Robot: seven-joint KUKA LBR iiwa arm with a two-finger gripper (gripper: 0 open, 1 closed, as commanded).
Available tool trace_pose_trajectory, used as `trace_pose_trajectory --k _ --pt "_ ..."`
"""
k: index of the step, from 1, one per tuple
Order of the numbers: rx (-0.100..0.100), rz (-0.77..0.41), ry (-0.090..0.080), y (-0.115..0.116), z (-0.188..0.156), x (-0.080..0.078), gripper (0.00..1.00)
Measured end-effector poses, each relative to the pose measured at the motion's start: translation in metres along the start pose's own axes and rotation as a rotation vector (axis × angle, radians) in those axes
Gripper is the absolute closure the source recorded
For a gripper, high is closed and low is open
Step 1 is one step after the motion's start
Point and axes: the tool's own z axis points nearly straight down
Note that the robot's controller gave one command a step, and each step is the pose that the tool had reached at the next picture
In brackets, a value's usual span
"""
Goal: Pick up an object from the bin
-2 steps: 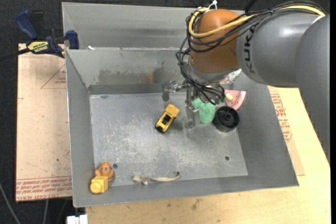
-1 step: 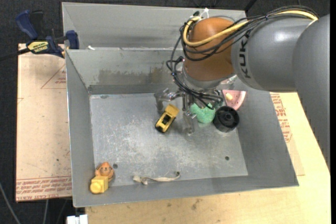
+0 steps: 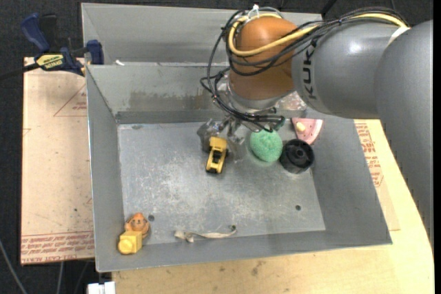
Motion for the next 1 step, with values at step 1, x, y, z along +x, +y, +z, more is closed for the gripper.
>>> trace_pose_trajectory --k 1 --pt "0.0 0.0 0.0 0.0 0.0 0.0 1.0"
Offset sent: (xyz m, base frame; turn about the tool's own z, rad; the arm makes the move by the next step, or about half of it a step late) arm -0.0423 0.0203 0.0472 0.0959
